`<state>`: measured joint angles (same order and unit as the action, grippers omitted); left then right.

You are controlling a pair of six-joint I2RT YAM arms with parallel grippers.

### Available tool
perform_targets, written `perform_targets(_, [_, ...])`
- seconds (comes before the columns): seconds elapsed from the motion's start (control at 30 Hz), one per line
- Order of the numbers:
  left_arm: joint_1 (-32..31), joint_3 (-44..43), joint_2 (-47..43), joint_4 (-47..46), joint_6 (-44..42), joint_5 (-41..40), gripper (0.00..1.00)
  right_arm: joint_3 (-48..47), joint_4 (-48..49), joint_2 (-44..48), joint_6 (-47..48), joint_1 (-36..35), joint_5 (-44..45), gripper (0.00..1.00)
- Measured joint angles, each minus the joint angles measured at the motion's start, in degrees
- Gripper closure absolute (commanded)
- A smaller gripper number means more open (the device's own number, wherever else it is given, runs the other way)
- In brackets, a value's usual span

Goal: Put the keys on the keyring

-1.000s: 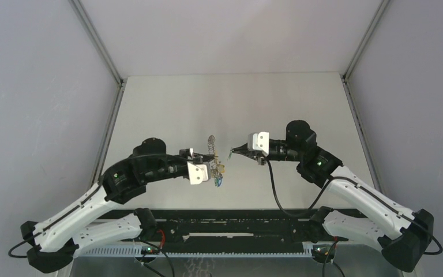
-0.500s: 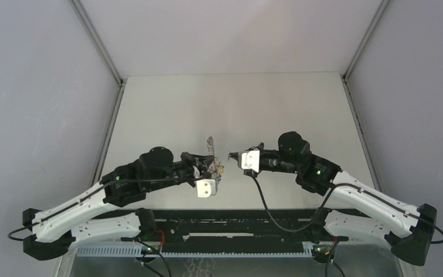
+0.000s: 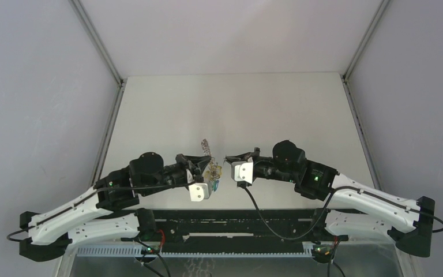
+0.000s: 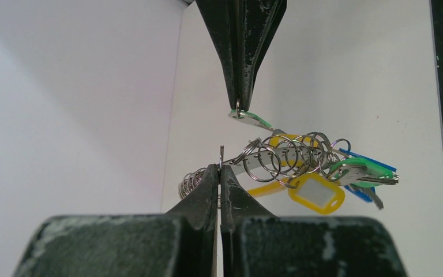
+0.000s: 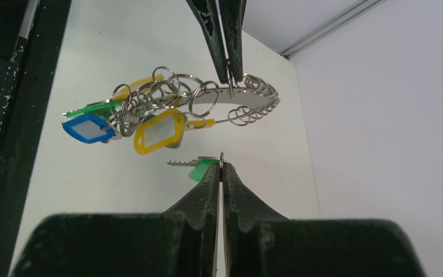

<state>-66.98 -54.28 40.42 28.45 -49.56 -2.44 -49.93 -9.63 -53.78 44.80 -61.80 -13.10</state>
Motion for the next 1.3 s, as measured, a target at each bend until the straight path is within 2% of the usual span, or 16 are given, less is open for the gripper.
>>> perform_targets(0.47, [-0.4, 1.1, 0.6, -1.2, 0.6, 0.2, 1.0, 0.0, 0.8, -0.6, 2.9, -3.9, 3.7, 1.0])
perform_targets(1.3, [-0.4, 2.9, 1.6, -3.9, 1.6, 0.2, 1.0, 0.0, 2.1, -1.3, 3.8, -5.5, 7.1, 1.0])
